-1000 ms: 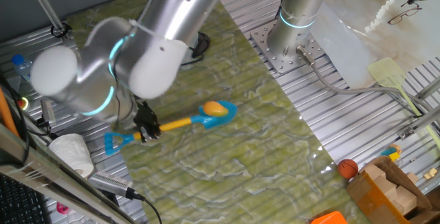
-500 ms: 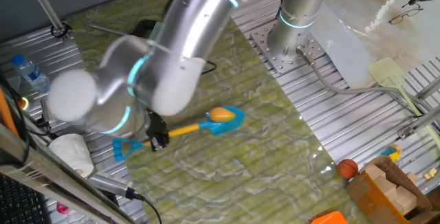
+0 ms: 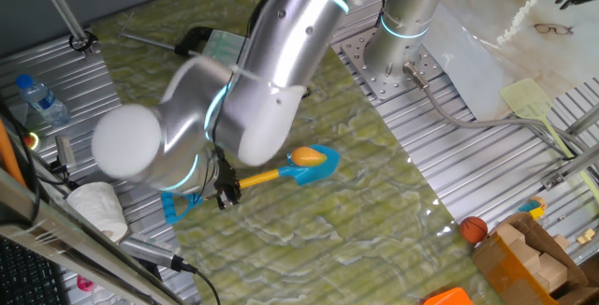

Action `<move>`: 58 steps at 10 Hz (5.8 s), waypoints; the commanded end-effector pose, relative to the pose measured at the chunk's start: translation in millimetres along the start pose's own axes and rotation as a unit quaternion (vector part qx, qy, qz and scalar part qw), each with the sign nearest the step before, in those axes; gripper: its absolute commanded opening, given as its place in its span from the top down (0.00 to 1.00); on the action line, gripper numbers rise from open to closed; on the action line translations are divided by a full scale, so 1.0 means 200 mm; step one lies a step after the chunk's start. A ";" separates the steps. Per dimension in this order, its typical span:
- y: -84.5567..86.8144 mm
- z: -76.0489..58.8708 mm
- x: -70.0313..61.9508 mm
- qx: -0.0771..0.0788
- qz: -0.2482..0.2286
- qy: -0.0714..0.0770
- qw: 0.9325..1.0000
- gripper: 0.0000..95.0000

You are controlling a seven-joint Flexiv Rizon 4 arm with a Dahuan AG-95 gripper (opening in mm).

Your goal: Use a shovel to scoop up an object

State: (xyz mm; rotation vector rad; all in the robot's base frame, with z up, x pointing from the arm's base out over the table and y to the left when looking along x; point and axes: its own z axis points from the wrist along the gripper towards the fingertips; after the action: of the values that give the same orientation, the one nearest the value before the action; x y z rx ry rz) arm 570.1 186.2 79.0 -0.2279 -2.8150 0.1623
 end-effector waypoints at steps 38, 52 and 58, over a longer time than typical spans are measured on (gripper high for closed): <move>0.02 0.27 0.14 0.024 -0.026 -0.024 0.999 0.80; -0.29 -0.04 0.28 -0.027 -0.091 -0.069 0.993 1.00; -0.49 -0.09 0.46 -0.010 -0.145 -0.076 0.987 1.00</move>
State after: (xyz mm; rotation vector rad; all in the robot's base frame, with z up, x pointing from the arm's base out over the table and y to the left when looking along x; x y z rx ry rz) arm 473.6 107.8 137.4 0.1961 -2.9909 0.0644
